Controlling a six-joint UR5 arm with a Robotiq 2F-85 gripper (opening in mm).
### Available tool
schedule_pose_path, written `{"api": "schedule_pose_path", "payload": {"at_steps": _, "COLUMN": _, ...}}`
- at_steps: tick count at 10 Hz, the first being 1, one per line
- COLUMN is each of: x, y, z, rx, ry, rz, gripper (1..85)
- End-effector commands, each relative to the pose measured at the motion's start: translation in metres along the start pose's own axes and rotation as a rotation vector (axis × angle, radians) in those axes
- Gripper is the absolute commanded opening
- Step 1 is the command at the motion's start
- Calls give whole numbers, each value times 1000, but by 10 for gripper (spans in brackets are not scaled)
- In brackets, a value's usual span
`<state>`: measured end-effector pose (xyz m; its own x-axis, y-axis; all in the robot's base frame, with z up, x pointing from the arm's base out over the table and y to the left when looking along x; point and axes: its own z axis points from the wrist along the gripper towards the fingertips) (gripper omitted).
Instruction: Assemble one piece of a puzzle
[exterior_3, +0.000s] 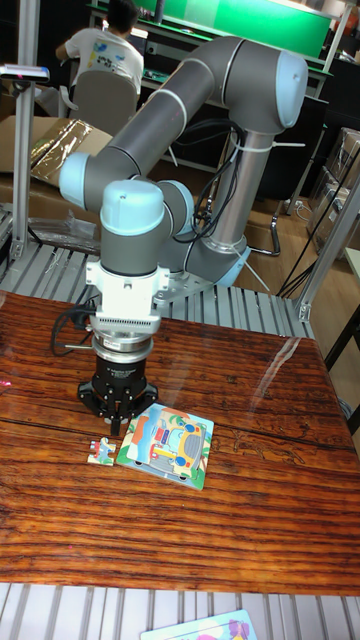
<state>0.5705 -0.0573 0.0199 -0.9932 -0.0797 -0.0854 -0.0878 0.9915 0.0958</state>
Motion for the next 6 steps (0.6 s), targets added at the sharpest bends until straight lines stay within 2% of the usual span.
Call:
{"api": "schedule_pose_path", "payload": {"at_steps": 1, "x": 7, "y": -3, "z": -1, "rx": 7, "ry": 25, "rz": 16, "gripper": 13}}
{"api": "schedule_pose_path", "payload": {"at_steps": 6, "x": 6, "y": 4, "z": 14, "rx": 13, "ry": 2, "rz": 46, "gripper": 13}}
